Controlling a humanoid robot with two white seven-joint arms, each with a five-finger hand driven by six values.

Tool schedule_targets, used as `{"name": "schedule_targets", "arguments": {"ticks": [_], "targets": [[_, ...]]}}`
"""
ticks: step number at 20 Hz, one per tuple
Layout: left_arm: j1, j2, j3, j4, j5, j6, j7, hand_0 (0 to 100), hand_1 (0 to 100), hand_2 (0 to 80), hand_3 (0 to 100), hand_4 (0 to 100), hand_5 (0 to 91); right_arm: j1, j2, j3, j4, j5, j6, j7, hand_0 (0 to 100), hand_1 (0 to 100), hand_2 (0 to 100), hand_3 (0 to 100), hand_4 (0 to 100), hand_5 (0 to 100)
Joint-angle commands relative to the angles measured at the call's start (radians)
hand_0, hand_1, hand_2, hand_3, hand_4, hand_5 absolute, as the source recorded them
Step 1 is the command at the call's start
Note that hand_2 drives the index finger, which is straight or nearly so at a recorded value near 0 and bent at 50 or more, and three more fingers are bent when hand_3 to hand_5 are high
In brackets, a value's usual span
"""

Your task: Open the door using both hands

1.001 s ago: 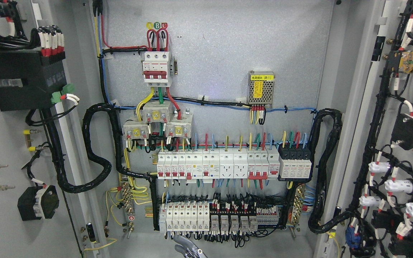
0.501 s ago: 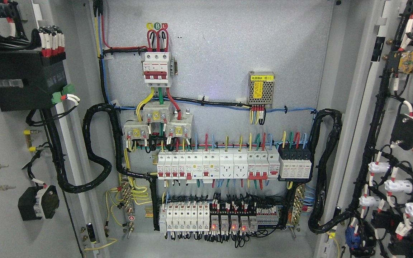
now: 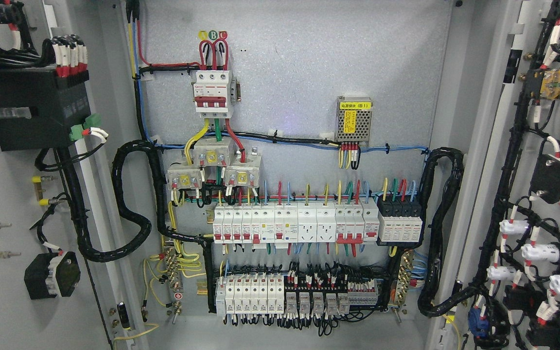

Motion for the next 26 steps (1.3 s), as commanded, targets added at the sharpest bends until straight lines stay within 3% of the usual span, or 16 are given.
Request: {"name": "schedule_targets", "arguments": {"ticks": [1,7,12,17,23,26], "targets": [[0.0,0.075,0.015,-0.269,0.005,-0.018,0.0,29,0,2.8,3,4,0.0,0.057,-0.069,-0.107,0.06,-0.004,-0.01,0.0,22,0,0,0,0,0],[0.014,0.038,0.031,-0.367,0.025,-0.018,0.003,29,0,2.8,3,4,0.0,0.043,-0.067,-0.16,0.126,-0.008,-0.009,0.006,22,0,0,0,0,0],[0.052,0.018,0.129,-0.372,0.152,-0.016,0.004,29,0,2.7,3,4,0.0,0.019,-0.057,-0.185,0.146,-0.03,0.0,0.006,22,0,0,0,0,0],[0.059,0.003,0.215,-0.369,0.255,-0.006,0.006,29,0,2.7,3,4,0.0,0.017,-0.069,-0.188,0.144,-0.1,0.01,0.008,22,0,0,0,0,0],[0.049,-0.099,0.276,-0.351,0.256,0.155,0.007,29,0,2.7,3,3,0.0,0.025,-0.071,-0.189,0.133,-0.104,-0.006,0.014,22,0,0,0,0,0],[0.017,-0.107,0.279,-0.329,0.253,0.174,0.027,29,0,2.7,3,3,0.0,0.03,-0.071,-0.188,0.133,-0.106,-0.039,0.014,22,0,0,0,0,0]]}}
